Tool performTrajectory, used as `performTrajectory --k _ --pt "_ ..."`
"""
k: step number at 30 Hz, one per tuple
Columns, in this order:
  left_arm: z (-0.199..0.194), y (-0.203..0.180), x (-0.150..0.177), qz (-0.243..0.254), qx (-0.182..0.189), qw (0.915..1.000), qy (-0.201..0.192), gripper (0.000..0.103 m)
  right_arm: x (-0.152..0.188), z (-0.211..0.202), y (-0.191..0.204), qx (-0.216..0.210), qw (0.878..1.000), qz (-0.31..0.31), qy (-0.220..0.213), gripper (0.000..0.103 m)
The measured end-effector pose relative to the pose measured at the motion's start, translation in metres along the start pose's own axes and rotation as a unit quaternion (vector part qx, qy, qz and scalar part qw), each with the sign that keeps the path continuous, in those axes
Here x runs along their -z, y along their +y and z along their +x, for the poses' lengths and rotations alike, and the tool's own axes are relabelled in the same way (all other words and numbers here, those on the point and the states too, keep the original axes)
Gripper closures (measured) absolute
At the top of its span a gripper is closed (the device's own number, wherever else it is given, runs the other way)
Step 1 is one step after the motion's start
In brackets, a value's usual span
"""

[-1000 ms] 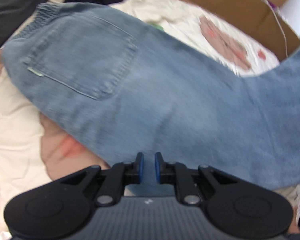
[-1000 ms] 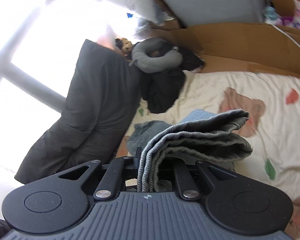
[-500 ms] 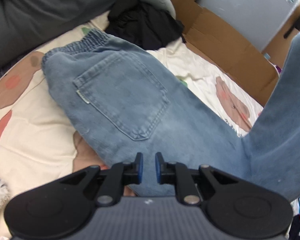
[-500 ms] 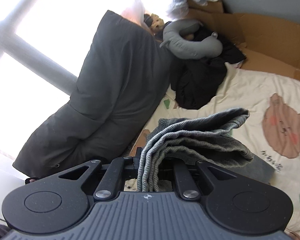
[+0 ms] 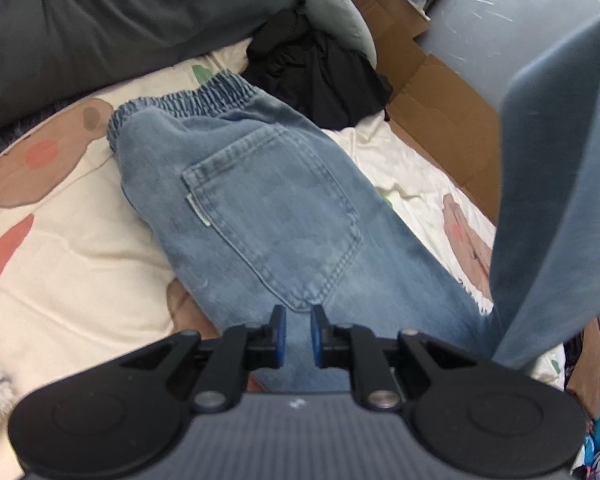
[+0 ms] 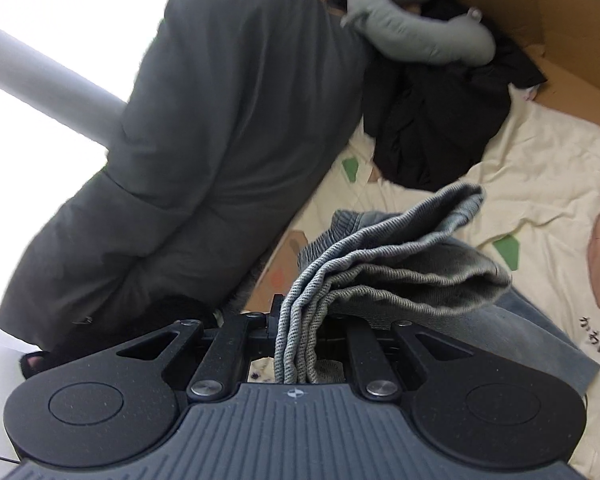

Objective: Fold clothes
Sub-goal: 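Carry the held hem over onto the waistband with the right tool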

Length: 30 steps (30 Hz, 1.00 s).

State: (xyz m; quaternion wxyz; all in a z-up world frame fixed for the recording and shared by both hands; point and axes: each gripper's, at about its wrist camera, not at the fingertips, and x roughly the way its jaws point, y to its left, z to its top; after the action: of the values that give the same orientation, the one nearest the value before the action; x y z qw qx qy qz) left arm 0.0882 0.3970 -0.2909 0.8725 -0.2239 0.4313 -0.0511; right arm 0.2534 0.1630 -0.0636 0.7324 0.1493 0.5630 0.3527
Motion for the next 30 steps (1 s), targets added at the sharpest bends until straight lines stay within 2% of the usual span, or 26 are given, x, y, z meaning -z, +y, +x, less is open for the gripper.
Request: performTrajectory --k 11,17,20,24,27,28,30 --pt "0.0 0.042 0.003 -0.065 0.002 0.9968 -0.046 0.09 -0.022 0.12 -0.02 0.027 0.998 0.037 0.045 0.094" --pt "0.0 0.059 0.008 -0.082 0.003 0.9948 -0.061 0.09 -0.029 0.173 -0.022 0.05 0.996 0.056 0.039 0.09" --pt "0.002 0.067 0.01 -0.097 0.004 0.993 -0.067 0.09 -0.028 0.191 -0.023 0.045 0.997 0.063 0.03 0.082" --pt "0.005 0.069 0.009 -0.106 -0.002 0.992 -0.068 0.09 -0.028 0.209 -0.021 0.037 0.997 0.061 0.029 0.08" --pt "0.002 0.062 0.007 -0.091 -0.006 0.9931 -0.074 0.085 -0.029 0.221 -0.021 0.019 0.997 0.066 0.035 0.063" --pt "0.0 0.06 0.006 -0.083 -0.01 0.9934 -0.078 0.082 -0.031 0.225 -0.021 0.014 0.997 0.068 0.038 0.06" --pt "-0.006 0.058 0.005 -0.074 -0.019 0.9932 -0.088 0.081 -0.036 0.229 -0.019 -0.001 0.996 0.075 0.043 0.047"
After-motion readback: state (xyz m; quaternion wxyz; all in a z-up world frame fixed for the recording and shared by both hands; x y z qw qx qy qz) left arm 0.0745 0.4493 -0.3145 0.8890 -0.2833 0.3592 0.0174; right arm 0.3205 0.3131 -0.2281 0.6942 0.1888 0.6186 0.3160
